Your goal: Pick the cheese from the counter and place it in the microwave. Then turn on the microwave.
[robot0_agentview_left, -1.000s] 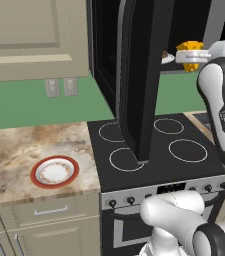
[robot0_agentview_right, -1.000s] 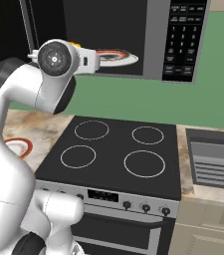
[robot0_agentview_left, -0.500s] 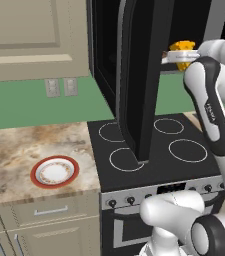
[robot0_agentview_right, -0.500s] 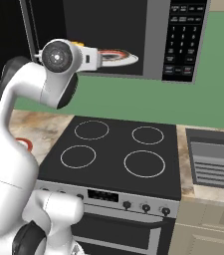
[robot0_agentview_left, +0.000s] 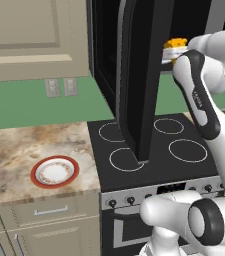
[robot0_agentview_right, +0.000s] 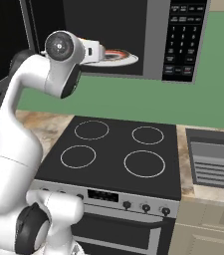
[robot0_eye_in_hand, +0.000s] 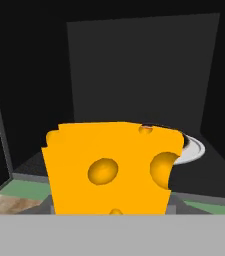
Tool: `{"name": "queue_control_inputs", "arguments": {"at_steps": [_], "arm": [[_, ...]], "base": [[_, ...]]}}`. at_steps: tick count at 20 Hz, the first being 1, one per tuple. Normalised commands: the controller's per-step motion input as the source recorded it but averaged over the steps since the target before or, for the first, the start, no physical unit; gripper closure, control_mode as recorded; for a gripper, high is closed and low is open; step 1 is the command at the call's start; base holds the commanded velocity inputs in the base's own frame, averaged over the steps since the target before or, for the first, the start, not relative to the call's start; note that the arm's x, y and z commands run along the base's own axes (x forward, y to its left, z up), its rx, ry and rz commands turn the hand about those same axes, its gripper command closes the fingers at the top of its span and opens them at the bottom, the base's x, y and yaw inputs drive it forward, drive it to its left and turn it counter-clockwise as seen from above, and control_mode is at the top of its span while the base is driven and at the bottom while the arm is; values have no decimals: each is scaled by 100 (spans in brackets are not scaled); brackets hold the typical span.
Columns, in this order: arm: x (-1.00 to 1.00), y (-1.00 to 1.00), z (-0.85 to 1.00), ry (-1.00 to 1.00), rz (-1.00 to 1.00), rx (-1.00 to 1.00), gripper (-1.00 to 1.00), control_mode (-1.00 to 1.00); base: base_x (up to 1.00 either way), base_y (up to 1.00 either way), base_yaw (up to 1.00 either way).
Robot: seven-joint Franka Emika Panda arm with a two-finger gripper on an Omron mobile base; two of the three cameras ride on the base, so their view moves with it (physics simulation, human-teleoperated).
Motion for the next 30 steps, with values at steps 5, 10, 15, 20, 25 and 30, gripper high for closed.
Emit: {"name": "queue_control_inputs", "arguments": {"at_steps": [5,10,15,20,25,30], "arm": [[32,-1,0,0,0,0,100,-100],[36,0,0,0,0,0,100,-100],[39,0,0,0,0,0,100,-100],[40,-2,0,0,-1,0,100,-100],[38,-3,0,3,0,0,100,-100],[35,-3,0,11,0,0,100,-100]], "base": [[0,0,0],[0,0,0],[0,0,0],[0,0,0],[0,0,0],[0,0,0]]}}
